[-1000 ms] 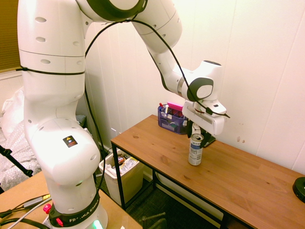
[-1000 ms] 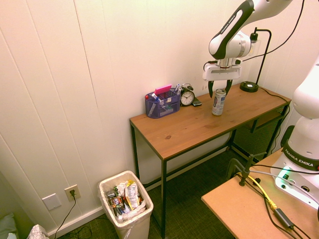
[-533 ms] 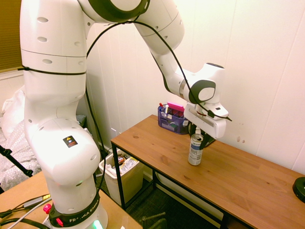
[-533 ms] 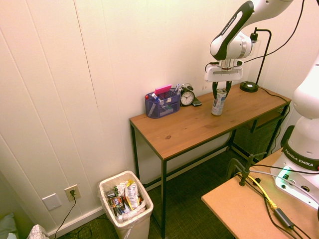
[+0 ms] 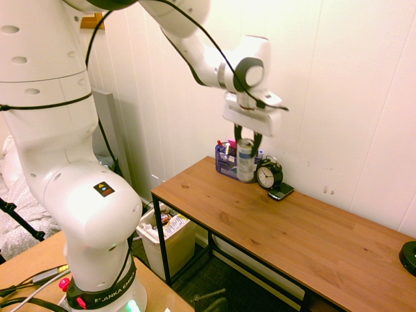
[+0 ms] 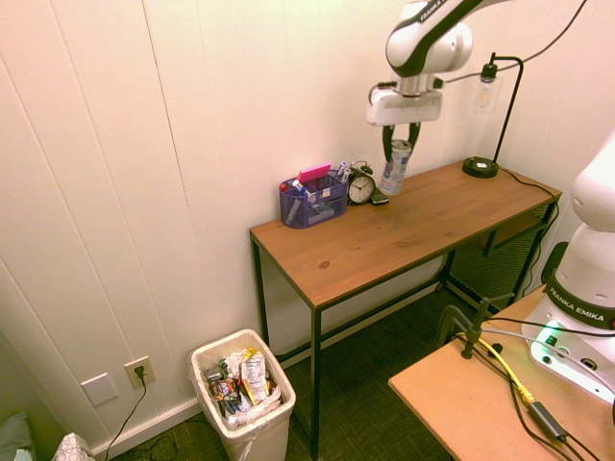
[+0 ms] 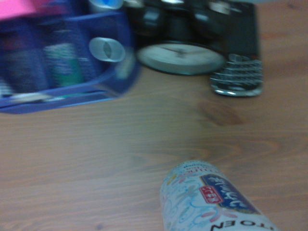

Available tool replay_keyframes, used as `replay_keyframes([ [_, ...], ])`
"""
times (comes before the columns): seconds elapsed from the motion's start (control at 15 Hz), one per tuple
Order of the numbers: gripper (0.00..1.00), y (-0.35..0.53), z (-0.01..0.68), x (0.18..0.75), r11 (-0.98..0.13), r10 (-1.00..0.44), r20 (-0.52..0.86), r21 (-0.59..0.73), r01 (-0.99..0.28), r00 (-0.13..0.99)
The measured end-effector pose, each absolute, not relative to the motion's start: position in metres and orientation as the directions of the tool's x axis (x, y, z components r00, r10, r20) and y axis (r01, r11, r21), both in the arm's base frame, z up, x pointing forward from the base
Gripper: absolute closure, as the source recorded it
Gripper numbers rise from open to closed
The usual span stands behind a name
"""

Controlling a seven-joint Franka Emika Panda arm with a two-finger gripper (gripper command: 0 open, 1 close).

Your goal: Throw the can in the trash bin

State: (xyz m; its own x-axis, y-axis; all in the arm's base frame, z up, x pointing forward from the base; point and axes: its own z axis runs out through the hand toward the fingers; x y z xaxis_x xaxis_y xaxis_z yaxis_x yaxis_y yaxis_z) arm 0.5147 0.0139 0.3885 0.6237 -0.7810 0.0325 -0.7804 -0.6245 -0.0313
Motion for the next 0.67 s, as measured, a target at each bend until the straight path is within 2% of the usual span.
replay_keyframes([
  [0.13, 1.0, 0.137, 0.428, 0.515, -0.728, -0.685, 0.067, -0.008, -0.686, 0.726],
  [0.33, 1.0, 0.292, 0.416, 0.498, -0.833, -0.541, 0.074, 0.092, -0.546, 0.838],
  [0.47, 1.0, 0.339, 0.379, 0.506, -0.862, -0.483, 0.045, 0.149, -0.484, 0.875],
  [0.67, 1.0, 0.374, 0.338, 0.539, -0.895, -0.43, -0.032, 0.146, -0.422, 0.902],
])
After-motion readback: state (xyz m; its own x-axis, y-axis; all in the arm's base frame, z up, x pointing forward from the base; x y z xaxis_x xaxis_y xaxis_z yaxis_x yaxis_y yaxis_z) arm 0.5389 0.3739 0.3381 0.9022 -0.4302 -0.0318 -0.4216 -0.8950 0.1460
